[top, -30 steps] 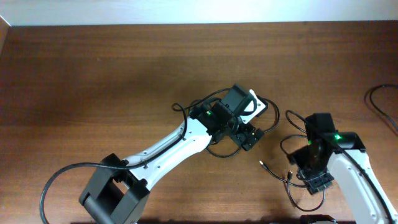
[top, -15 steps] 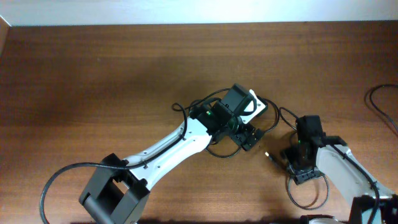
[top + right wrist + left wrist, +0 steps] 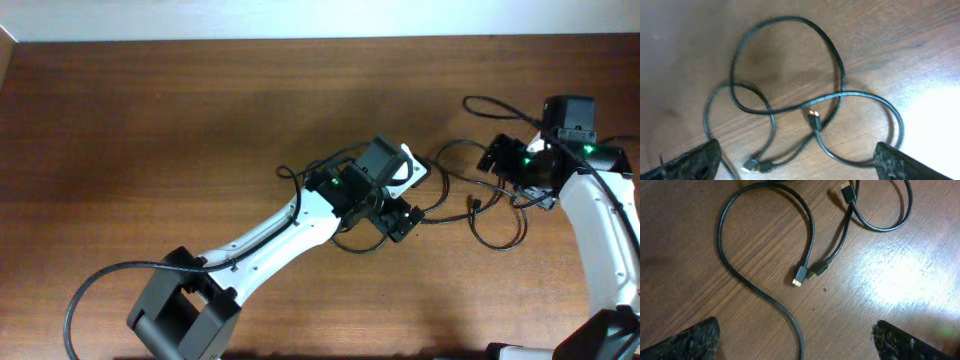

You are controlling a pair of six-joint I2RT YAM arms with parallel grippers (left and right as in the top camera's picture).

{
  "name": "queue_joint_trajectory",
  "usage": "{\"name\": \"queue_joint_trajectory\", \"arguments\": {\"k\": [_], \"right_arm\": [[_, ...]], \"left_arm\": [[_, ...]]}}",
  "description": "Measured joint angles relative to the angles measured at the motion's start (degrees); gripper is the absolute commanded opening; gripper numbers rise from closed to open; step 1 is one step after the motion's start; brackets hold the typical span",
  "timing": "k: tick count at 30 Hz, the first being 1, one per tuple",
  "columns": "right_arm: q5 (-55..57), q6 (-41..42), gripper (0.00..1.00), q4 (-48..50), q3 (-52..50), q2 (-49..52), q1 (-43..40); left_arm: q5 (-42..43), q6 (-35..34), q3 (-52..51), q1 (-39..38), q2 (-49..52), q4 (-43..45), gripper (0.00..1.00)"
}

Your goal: Untangle cables

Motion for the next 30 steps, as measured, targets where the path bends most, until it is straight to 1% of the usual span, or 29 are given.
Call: {"name": "queue_joint_trajectory", "arguments": {"k": [2, 3, 4, 7, 8, 9, 11, 13, 16, 18, 19, 20, 22, 23, 24, 25, 26, 28, 30], "right_arm": [[3.96, -4.28, 0.98, 0.48, 0.04, 1.6, 0.02], [6.45, -10.05, 0.98, 0.72, 0.22, 5.6, 0.02], [7.3, -12.81, 0.99, 0.57, 0.2, 8.81, 0.02], [8.39, -18.51, 0.99, 2.14, 0.37, 18.8, -0.02], [8.55, -19.52, 0.96, 3.34, 0.37, 21.49, -0.09], [8.24, -20.2, 0.88, 4.52, 0.39, 23.65, -0.13], [7.54, -20.94, 0.37, 6.21, 1.6, 24.81, -0.28], [7.06, -20.83, 0.04, 9.68, 1.84, 25.38, -0.28], [8.74, -19.89, 0.04, 16.13, 1.81, 25.92, -0.28], [9.18, -19.61, 0.04, 17.27, 2.25, 26.32, -0.28], [9.2, -19.23, 0.04, 16.63, 4.31, 27.47, -0.39], [9.22, -19.06, 0.04, 14.14, 8.04, 28.74, -0.79], [9.27, -19.26, 0.04, 10.19, 25.07, 29.81, -3.52], [9.42, -20.63, 0.04, 10.58, 33.81, 29.81, -4.55], [9.57, -22.12, 0.04, 10.93, 38.84, 29.4, -5.22], [9.66, -24.15, 0.04, 13.81, 44.09, 29.4, -5.66], [10.1, -25.59, 0.04, 17.11, 47.21, 28.98, -6.16], [11.13, -26.86, 0.04, 21.35, 47.71, 29.49, -7.45], [12.92, -27.5, 0.04, 22.58, 47.87, 34.25, -10.56]], "left_arm": [[0.0, -0.02, 0.0, 0.0, 0.0, 0.0, 0.99], [0.0, 0.0, 0.0, 0.0, 0.0, 0.02, 0.99], [0.0, 0.0, 0.0, 0.0, 0.0, -0.02, 0.99], [-0.02, -0.02, 0.0, 0.0, 0.0, -0.04, 0.99], [0.0, 0.0, 0.0, 0.0, 0.0, -0.04, 0.99], [0.0, 0.0, 0.0, 0.0, 0.0, 0.0, 0.99], [0.0, 0.0, 0.0, 0.0, 0.0, 0.02, 0.99], [0.0, -0.02, 0.0, 0.0, 0.0, 0.0, 0.99], [0.0, 0.0, 0.0, 0.0, 0.0, -0.02, 0.99], [-0.02, 0.0, 0.0, 0.0, 0.0, 0.0, 0.99], [0.0, 0.0, 0.0, 0.0, 0.0, -0.02, 0.99], [0.02, -0.02, 0.0, 0.0, 0.0, -0.02, 0.99], [0.0, -0.02, 0.0, 0.0, 0.0, -0.04, 0.99], [0.0, 0.0, 0.0, 0.0, 0.0, 0.0, 0.99], [-0.02, 0.0, 0.0, 0.0, 0.0, 0.04, 0.99], [-0.02, 0.0, 0.0, 0.0, 0.0, 0.04, 0.99], [0.0, -0.02, 0.0, 0.0, 0.0, -0.02, 0.99], [0.0, 0.0, 0.0, 0.0, 0.0, 0.02, 0.99], [0.0, 0.0, 0.0, 0.0, 0.0, 0.0, 0.99]]}}
